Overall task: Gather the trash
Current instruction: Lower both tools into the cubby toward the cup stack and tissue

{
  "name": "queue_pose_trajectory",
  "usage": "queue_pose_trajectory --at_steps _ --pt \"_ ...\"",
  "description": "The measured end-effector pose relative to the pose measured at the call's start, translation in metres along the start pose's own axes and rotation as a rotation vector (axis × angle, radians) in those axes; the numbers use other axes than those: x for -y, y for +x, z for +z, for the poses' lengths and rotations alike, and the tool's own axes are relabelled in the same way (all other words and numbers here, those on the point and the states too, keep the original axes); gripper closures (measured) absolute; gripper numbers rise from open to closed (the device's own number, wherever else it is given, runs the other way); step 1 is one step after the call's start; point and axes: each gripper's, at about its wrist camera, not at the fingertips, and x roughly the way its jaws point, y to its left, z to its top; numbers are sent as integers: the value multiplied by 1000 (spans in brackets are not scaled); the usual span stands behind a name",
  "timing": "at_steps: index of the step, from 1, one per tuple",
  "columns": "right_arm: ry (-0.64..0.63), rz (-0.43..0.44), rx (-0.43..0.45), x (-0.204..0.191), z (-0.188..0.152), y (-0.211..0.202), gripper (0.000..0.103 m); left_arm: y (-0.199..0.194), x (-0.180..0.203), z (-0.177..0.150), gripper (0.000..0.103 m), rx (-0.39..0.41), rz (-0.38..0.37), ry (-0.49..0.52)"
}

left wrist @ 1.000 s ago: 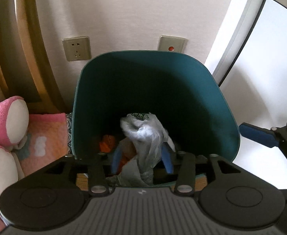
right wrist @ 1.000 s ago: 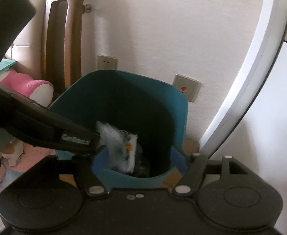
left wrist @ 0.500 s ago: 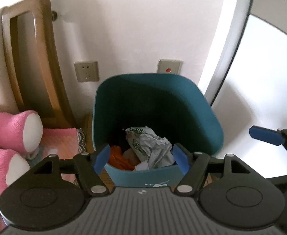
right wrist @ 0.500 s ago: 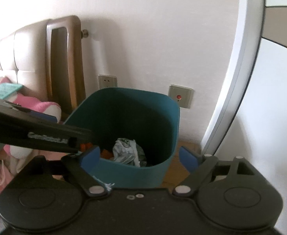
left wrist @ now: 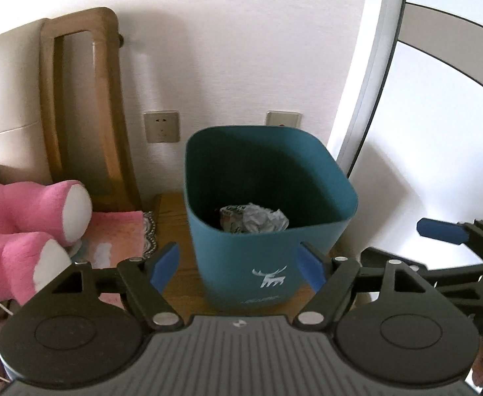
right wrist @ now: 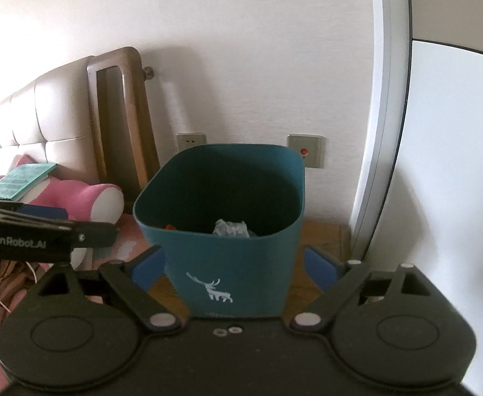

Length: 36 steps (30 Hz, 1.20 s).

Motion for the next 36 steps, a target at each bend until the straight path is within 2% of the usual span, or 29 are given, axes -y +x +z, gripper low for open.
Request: queue_pose_trajectory --at_steps 5,9,17,19,20,22,27,31,36 --pt "23 20 -12 -2 -19 -5 10 -11 -7 -23 25 8 6 3" --pt "22 38 -38 -9 -40 -4 10 -14 -14 -50 20 -10 -2 -10" --pt "14 60 -144 -20 -104 22 10 10 -36 -120 18 -121 2 -89" --pt "18 62 -185 -21 -127 34 10 19 -44 -144 15 -150 9 -118" --pt "23 65 -211 -20 -139 41 10 26 -47 -156 8 -169 16 -131" --pt "30 64 -257 -20 -163 56 10 43 -55 -185 3 -215 39 -158" --pt "84 57 -364 -14 -232 100 10 93 -74 -259 3 -338 84 -238" --pt "127 34 -434 -12 -292 139 10 137 -80 -325 3 -431 144 -262" --pt "166 -16 -474 -13 -360 188 11 192 -80 -412 3 -546 214 -238"
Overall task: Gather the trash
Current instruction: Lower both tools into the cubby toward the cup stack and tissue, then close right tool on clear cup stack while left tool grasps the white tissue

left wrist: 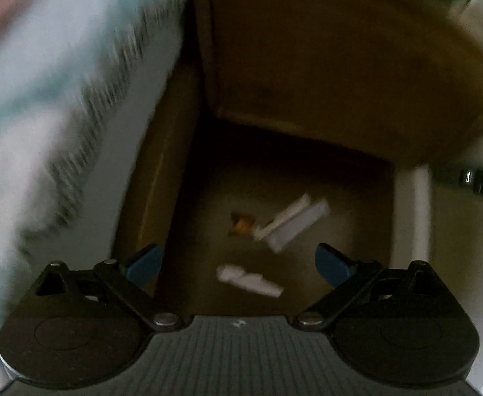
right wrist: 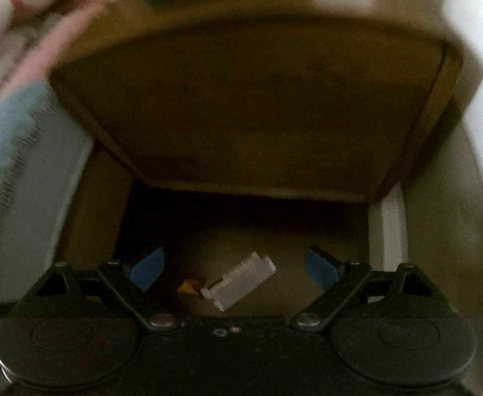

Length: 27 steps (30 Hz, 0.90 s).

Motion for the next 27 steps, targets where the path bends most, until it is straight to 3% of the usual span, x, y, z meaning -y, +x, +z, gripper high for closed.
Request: queue_pose_trajectory --at_steps 11,19,27 --pt "95 -39 -119 10 -63 155 12 174 -3 -76 3 -168 44 -39" --pt "224 -37 -208 19 -75 248 15 263 -10 -90 3 -232 31 -189" --pt "277 -76 -270 20 -85 296 16 326 -10 -103 3 -323 -7 -264"
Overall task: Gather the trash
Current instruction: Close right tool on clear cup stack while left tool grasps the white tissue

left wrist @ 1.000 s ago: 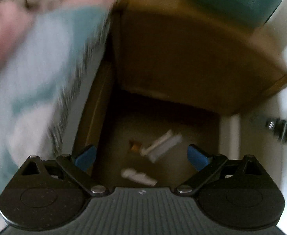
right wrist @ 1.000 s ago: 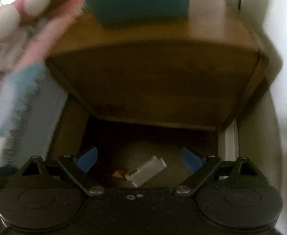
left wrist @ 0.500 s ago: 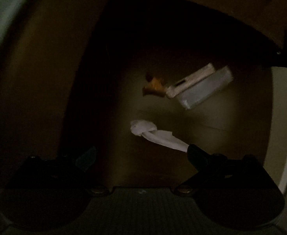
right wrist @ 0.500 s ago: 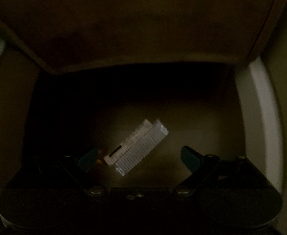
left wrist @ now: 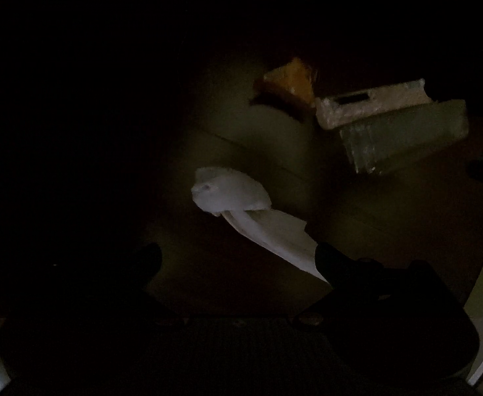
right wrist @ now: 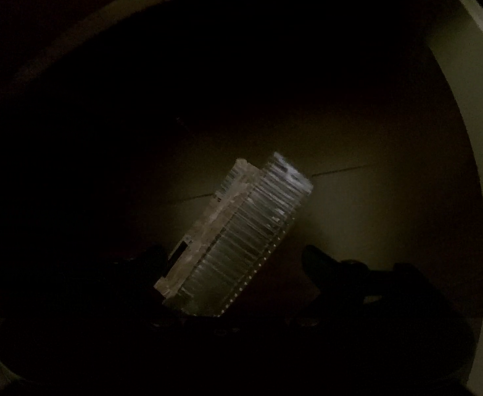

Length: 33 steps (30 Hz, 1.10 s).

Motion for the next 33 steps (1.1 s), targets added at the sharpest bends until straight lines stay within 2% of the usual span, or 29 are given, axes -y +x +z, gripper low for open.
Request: queue_pose_trajectory --at_steps 4,6,10,13,17,21,23,25,26,27,30,33 --pt "0 -27 -10 -1 2 13 25 13 3 2 4 -4 -19 10" --pt "9 -35 -21 1 3 18 29 17 6 3 4 11 0 23" --pt "40 -21 -26 7 3 21 36 23 7 5 4 23 -10 22" --pt "47 -20 -28 9 3 21 44 28 7 6 15 16 -25 17" --pt "48 -21 -24 13 0 21 50 32 7 4 39 9 -43 6" --pt "44 -32 -13 16 -5 20 55 32 6 3 52 22 -57 21" --pt "39 -42 -15 15 -8 27 57 33 4 2 70 17 -69 15" --pt "24 -58 -12 14 -12 32 58 33 -3 2 74 17 -77 17" --pt "21 -61 -11 15 -13 31 58 33 -2 1 84 25 -69 24" --pt "20 -66 -8 16 -14 30 58 32 -3 1 88 32 -59 32" --pt "17 -80 0 16 -19 26 60 33 -6 0 96 31 -71 27" --pt "9 -95 -2 17 -23 25 61 34 -5 -1 98 48 -60 42"
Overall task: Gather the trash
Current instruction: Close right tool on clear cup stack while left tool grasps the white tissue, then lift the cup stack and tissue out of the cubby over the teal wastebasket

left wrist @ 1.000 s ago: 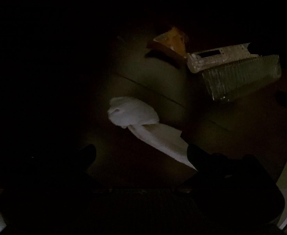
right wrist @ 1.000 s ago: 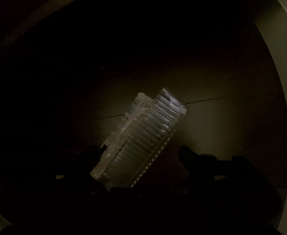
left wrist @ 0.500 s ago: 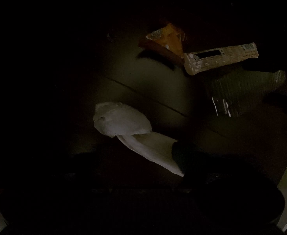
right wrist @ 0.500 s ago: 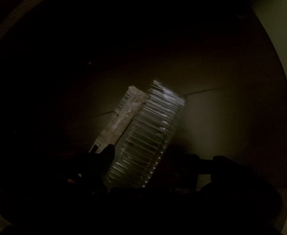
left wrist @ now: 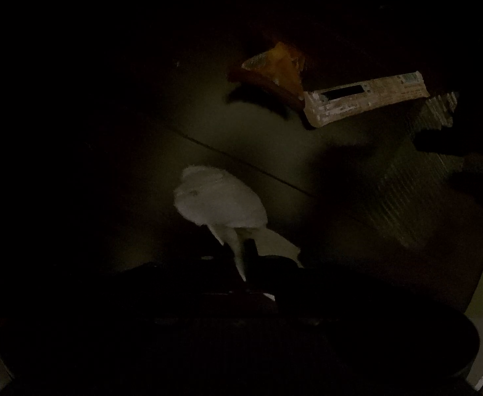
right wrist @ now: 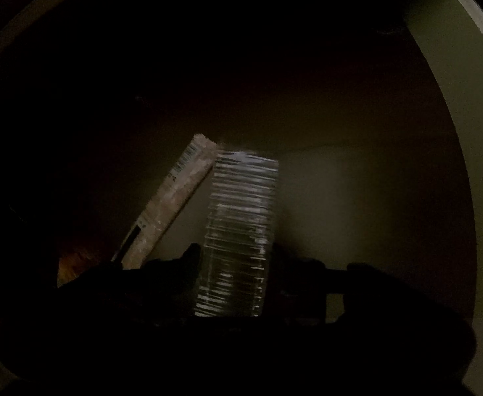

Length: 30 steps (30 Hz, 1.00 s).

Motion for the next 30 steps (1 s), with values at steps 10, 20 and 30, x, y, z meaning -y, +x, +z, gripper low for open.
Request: queue_pose_trajectory --at_steps 10,20,30 --pt "-46 -34 11 4 -12 -12 62 -12 5 -5 100 34 8 29" --pt "-145 -2 36 7 -21 -87 62 -65 2 -10 100 74 2 50" --pt "-245 36 107 -3 -27 -219 62 -199 23 -6 100 139 -15 106"
